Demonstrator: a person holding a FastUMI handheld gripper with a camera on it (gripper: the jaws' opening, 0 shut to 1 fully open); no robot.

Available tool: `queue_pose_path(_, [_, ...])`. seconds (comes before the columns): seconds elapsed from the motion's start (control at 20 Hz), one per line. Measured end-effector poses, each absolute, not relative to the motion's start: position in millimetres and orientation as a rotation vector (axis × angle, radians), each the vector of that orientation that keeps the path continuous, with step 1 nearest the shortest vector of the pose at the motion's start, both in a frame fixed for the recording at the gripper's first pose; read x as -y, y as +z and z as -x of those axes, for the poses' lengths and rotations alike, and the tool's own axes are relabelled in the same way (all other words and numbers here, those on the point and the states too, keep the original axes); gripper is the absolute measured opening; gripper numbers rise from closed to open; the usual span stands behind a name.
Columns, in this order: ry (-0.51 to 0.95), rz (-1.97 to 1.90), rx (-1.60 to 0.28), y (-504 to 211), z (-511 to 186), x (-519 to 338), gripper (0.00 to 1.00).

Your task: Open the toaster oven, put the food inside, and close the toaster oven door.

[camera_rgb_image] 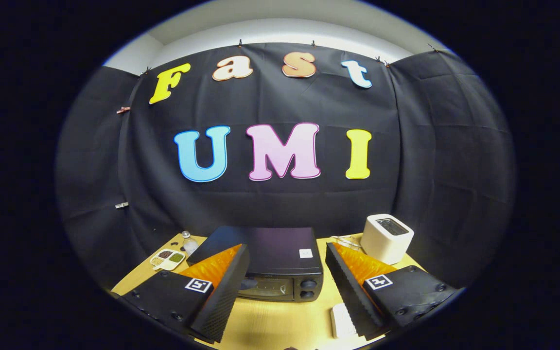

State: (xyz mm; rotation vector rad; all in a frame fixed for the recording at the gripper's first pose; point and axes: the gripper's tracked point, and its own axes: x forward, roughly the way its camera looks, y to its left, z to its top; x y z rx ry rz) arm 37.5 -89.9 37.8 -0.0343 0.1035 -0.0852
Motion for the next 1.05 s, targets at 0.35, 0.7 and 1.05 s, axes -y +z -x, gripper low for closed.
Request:
queue_pose_path(0.35, [-0.132, 0.049, -0.034, 70, -13, 112, 0.98])
queue_pose_path(0.7, [-0.156, 0.018, -0.008, 82, -12, 121, 0.98])
queue_pose_path(1.05, [-0.150, 0.016, -0.015, 85, -13, 119, 0.98])
